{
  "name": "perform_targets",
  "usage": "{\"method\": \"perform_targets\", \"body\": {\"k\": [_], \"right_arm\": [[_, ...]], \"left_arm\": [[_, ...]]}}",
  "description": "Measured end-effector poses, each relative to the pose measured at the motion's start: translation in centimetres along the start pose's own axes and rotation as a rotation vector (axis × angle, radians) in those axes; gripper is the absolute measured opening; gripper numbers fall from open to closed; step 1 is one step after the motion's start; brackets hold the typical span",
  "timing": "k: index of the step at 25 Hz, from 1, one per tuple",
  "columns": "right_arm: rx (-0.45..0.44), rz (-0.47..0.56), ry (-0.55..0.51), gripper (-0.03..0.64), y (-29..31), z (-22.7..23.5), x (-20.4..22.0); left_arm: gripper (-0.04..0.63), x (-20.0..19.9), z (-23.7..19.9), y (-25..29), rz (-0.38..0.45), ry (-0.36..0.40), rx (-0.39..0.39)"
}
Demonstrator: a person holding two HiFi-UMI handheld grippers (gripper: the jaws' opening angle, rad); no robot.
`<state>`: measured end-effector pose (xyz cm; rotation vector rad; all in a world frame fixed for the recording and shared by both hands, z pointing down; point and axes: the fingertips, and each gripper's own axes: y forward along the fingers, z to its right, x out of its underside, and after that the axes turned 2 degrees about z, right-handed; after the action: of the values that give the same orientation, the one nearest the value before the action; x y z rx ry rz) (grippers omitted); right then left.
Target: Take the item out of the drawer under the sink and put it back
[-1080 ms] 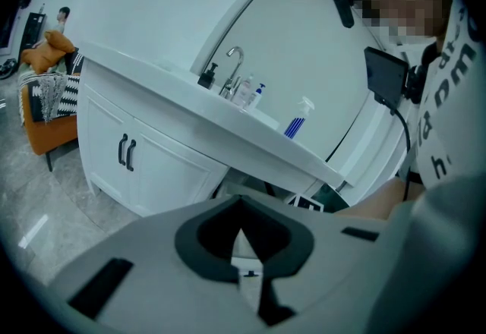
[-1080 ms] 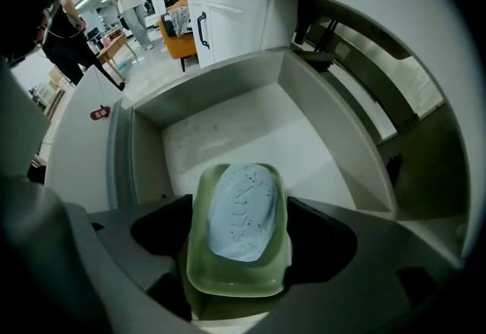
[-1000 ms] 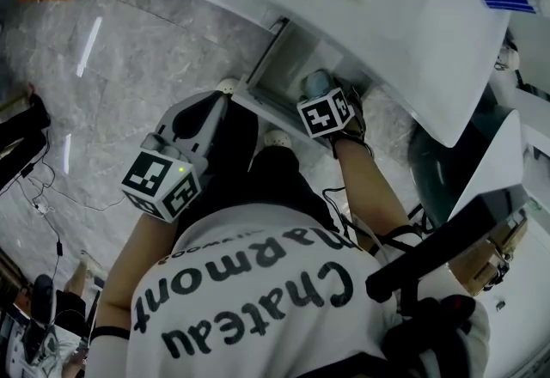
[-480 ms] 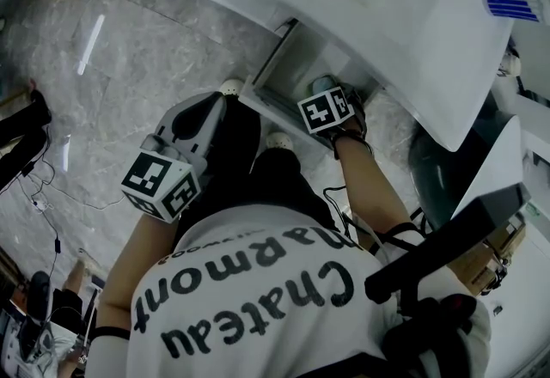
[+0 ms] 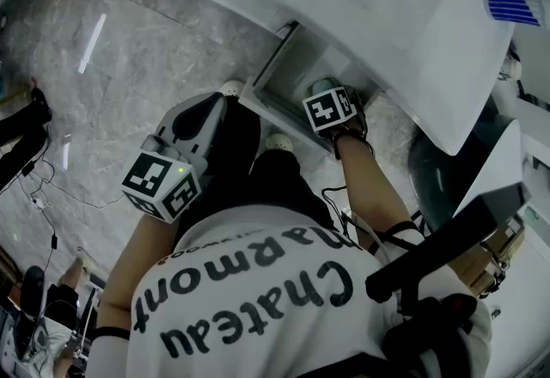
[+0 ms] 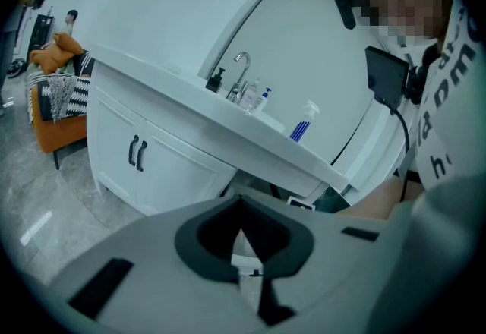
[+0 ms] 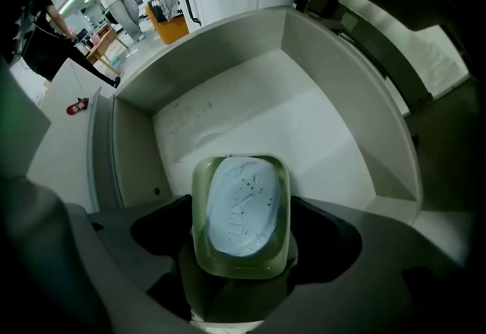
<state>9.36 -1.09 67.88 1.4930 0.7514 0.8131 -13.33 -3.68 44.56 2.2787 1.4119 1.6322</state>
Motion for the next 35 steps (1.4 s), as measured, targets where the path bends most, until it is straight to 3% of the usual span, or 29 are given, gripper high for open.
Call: {"method": "perform_targets", "body": {"k": [26,35], "right_arm": [[0.066,0.012,0.002,0.396,-1.7,-0.2,-0.2],[0.078,0.089,-0.003,0.396,-3.9,0.1,-2.0]], "left_arm": [[-0.003,-0.7,0.8,0.5,0.017,-0.01,0.013],[-0.003,-1.3,0.7,0.7,0.031,-0.015,0.019]]}}
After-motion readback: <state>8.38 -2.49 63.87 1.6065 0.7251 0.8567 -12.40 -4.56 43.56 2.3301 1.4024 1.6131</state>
